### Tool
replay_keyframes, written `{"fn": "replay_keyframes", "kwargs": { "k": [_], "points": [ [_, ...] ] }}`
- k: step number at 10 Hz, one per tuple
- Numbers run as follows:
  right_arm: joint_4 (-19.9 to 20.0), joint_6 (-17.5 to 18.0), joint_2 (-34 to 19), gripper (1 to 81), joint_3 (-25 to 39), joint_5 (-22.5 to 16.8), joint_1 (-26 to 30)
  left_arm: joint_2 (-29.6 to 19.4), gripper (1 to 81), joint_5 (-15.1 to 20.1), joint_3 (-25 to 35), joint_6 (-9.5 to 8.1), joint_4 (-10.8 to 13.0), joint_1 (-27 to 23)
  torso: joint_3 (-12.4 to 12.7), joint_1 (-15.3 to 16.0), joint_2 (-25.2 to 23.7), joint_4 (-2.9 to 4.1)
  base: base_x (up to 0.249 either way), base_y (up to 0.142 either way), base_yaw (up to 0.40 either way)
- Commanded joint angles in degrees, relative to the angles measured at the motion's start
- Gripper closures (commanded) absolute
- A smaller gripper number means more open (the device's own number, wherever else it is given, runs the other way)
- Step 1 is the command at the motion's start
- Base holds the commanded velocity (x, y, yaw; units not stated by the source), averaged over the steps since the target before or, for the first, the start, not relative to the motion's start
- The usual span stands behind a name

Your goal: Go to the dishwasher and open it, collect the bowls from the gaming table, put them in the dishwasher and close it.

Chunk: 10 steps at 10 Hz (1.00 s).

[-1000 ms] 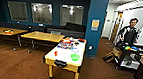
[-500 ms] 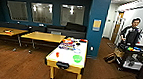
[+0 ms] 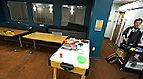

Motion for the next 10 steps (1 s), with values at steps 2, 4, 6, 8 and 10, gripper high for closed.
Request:
{"fn": "replay_keyframes", "kwargs": {
  "k": [2,4,6,8,10],
  "points": [
    [-0.45,-0.29,-0.26,1.0,0.30,-3.20,2.25,0.02,1.0,2.81,0.05,0.00,-0.23,-2.79,0.00,0.00,-0.02,0.00,0.000,0.184,0.000],
    [-0.45,-0.20,-0.26,1.0,0.30,-3.21,2.16,0.02,1.0,2.81,0.05,0.00,-0.23,-2.79,0.00,-0.02,-0.02,0.00,0.000,0.101,0.000],
    [-0.45,-0.20,-0.26,1.0,0.30,-3.20,2.16,-0.07,1.0,2.81,0.05,0.00,-0.23,-2.78,0.00,0.00,-0.02,0.00,0.000,0.000,0.000],
    [-0.45,-0.20,-0.26,1.0,0.30,-3.21,2.07,-0.07,1.0,2.72,0.05,0.00,-0.23,-2.78,0.00,-0.02,-0.02,0.00,0.000,0.000,0.000],
    [-0.45,-0.20,-0.26,1.0,0.30,-3.21,2.16,-0.07,1.0,2.72,0.05,0.00,-0.23,-2.79,0.00,-0.02,-0.02,0.00,0.000,0.000,0.000]
  ]
}}
